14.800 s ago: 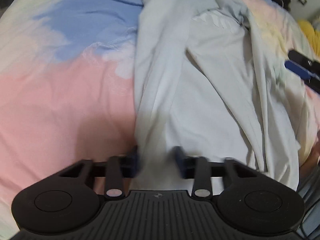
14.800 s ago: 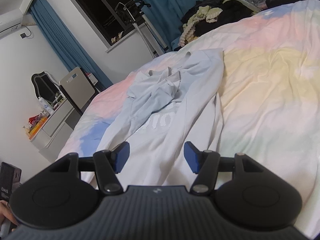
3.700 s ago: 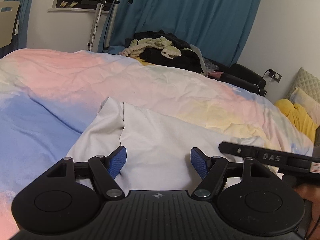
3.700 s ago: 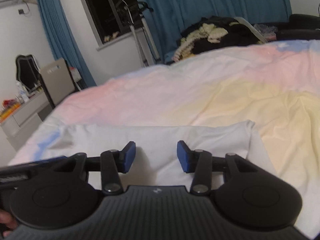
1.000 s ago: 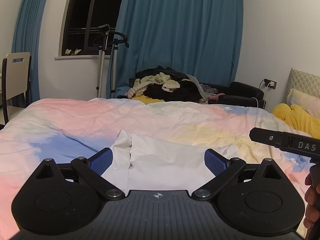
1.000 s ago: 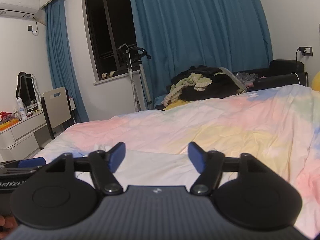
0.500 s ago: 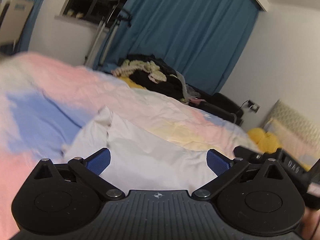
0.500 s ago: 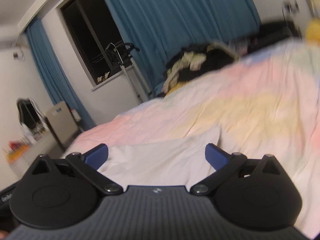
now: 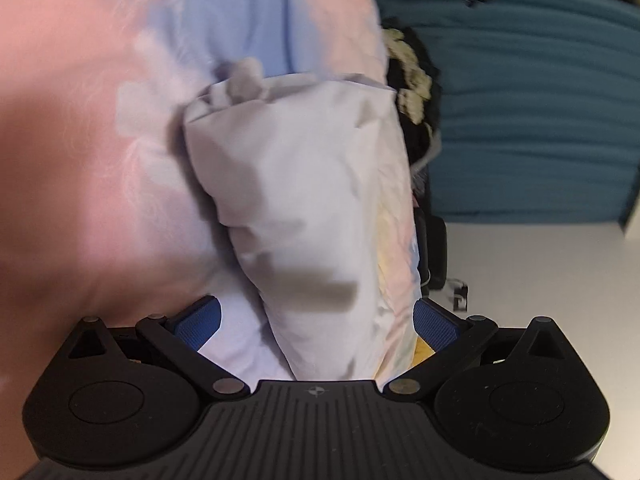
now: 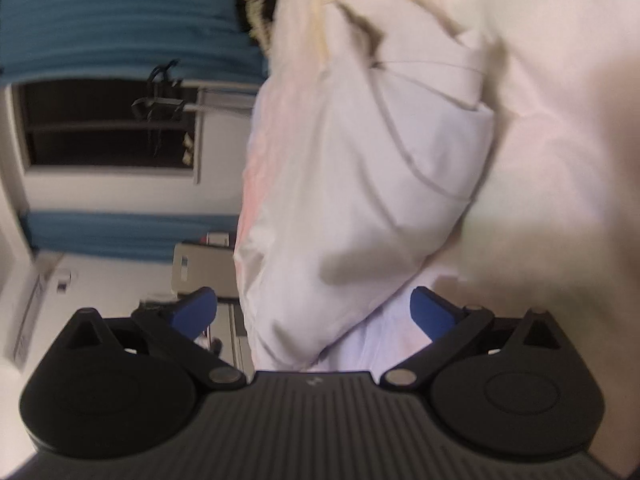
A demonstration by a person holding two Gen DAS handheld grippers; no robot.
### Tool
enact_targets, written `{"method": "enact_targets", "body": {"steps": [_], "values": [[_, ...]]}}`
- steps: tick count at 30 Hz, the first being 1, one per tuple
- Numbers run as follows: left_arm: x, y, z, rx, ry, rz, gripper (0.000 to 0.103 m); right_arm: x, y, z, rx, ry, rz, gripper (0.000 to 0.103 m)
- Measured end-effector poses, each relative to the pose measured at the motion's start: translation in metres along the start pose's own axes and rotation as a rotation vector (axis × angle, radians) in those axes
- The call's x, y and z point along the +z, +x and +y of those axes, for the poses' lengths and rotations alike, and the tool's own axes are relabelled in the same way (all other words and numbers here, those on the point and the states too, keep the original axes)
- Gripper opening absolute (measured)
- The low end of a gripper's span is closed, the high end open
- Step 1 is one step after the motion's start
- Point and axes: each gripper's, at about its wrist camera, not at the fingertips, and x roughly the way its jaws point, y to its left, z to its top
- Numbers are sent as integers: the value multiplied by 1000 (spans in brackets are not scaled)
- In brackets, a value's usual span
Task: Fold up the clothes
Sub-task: 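Grasp the folded shirt with both grippers and lift it off the bed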
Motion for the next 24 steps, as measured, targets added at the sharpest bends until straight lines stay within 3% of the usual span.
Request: {"method": "enact_targets", "body": {"steps": [8, 12, 14, 16, 17, 19, 24], "values": [[18, 22, -6, -60, -22, -13, 102, 22, 23, -7, 14, 113, -55, 103], [22, 28, -11, -67, 17, -19, 92, 33, 25, -6, 68, 141, -70, 102], [23, 30, -8, -55, 21, -24, 80, 35, 24, -5, 70, 124, -83, 95], [24, 32, -3, -47, 8, -31, 60, 36, 22, -5, 59, 107, -98, 73], [25, 31, 0, -49, -1, -33, 56, 37, 22, -6, 50, 99, -103, 66], [25, 30, 3, -54, -10, -36, 48, 37, 20, -7, 34, 80, -111, 43], [17, 20, -7, -63, 34, -57, 32, 31, 14, 1, 21, 23, -140, 27]]}}
